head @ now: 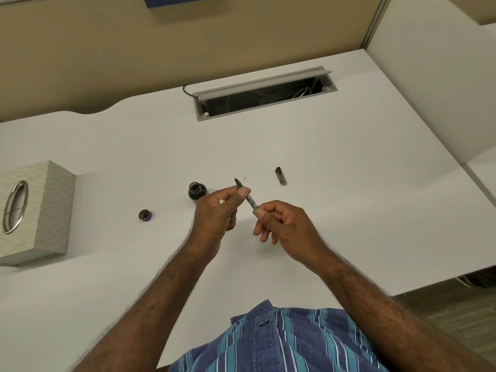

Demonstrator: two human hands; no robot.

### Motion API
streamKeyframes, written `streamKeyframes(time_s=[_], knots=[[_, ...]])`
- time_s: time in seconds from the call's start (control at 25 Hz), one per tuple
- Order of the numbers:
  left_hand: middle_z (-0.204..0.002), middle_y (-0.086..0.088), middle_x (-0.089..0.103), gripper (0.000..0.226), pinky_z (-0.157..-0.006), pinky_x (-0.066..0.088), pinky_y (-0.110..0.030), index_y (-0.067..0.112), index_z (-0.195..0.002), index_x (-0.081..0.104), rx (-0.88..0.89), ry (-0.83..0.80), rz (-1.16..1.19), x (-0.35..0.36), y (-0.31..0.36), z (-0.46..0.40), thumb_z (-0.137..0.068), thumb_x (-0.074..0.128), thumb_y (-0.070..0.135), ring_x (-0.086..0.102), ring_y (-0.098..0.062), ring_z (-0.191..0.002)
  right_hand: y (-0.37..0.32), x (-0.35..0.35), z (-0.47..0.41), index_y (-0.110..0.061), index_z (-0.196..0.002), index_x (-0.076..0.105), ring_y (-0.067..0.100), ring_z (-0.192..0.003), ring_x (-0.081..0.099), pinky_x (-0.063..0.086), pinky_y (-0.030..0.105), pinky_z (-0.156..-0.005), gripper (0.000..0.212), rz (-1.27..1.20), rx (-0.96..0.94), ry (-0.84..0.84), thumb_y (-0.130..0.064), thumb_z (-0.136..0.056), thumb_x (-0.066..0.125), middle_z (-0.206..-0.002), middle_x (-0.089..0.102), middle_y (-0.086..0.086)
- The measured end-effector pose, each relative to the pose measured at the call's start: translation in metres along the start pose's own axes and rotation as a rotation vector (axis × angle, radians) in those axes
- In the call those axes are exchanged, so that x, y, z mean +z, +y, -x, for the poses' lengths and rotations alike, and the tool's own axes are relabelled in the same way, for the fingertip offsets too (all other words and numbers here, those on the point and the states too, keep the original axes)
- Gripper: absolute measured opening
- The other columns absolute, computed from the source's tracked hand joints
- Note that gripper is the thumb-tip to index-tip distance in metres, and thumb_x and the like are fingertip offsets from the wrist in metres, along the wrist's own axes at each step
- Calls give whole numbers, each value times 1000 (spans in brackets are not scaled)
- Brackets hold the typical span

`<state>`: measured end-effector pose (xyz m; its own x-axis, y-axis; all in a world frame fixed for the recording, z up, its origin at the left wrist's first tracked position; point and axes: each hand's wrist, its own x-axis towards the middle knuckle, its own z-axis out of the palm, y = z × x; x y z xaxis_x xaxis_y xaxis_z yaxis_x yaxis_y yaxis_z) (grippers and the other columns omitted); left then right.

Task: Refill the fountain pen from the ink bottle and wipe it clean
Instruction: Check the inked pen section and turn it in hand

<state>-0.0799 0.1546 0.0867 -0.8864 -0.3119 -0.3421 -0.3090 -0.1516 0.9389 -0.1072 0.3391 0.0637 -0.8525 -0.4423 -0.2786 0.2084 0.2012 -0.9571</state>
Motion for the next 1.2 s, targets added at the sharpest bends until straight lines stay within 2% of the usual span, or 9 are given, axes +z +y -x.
streamKeyframes(time_s=[0.12, 0.28, 0.4, 0.64, 0.72, 0.84, 1.0, 1.08, 1.2], knots=[[-59, 2, 24, 17, -55, 15, -32, 11, -98, 84, -8, 20, 3, 1, -2, 0, -97, 75, 26, 18, -17, -52, -1, -1, 1, -15, -108, 74, 19, -70, 73, 53, 36, -64, 18, -7, 8, 0, -30, -107, 65, -87, 83, 5], [-56, 3, 27, 18, -53, 19, -28, 12, -96, 84, -11, 49, -37, 1, -6, -2, -95, 78, 29, 21, -17, -50, 0, -2, 0, -21, -105, 79, 14, -76, 77, 57, 25, -69, 14, 57, -9, 103, -32, -96, 80, -88, 84, -3], [-55, 4, 28, 20, -53, 21, -27, 13, -95, 84, -31, 37, -50, 1, -10, -4, -93, 80, 33, 21, -16, -48, 4, -2, -5, -29, -98, 82, 17, -81, 75, 62, 33, -77, 14, 158, -57, 190, -38, -88, 86, -88, 81, -9], [-53, 10, 35, 20, -53, 24, -26, 17, -99, 84, -69, 32, -49, 5, -12, -8, -94, 79, 35, 25, -14, -47, 2, 1, -14, -24, -89, 84, 20, -75, 75, 61, 35, -74, 11, 195, -39, 252, -35, -88, 86, -81, 81, -9], [-55, 10, 35, 16, -53, 23, -27, 24, -93, 84, -96, 29, -33, 6, -13, -8, -95, 78, 38, 24, -15, -49, 2, 1, -22, -22, -88, 84, 21, -73, 75, 62, 35, -73, 12, 196, -8, 279, -34, -89, 86, -77, 80, -6], [-58, 9, 34, 24, -51, 24, -27, 29, -78, 79, -134, 41, -42, 3, -17, -7, -96, 76, 44, 23, -15, -51, 4, 0, -38, -23, -87, 84, 13, -71, 75, 61, 29, -72, 10, 258, -9, 328, -33, -90, 85, -75, 79, -8], [-56, 12, 37, 36, -51, 26, -27, 12, -103, 81, -163, 59, -86, -5, -22, -8, -98, 73, 47, 25, -14, -51, 8, 2, -64, -21, -84, 84, 6, -68, 69, 51, 17, -65, 12, 392, 5, 380, -32, -90, 82, -75, 78, -9], [-54, 15, 39, 35, -50, 26, -26, 14, -106, 82, -172, 63, -98, -8, -24, -9, -97, 73, 47, 27, -13, -50, 10, 5, -75, -20, -86, 85, 9, -71, 69, 46, 15, -63, 13, 454, 36, 396, -32, -90, 81, -78, 80, -8], [-53, 16, 40, 34, -50, 27, -26, 16, -106, 82, -174, 49, -90, -10, -27, -9, -97, 73, 48, 27, -13, -50, 12, 12, -88, -16, -86, 85, 14, -73, 69, 46, 21, -67, 17, 520, 79, 417, -31, -92, 78, -82, 82, -3]])
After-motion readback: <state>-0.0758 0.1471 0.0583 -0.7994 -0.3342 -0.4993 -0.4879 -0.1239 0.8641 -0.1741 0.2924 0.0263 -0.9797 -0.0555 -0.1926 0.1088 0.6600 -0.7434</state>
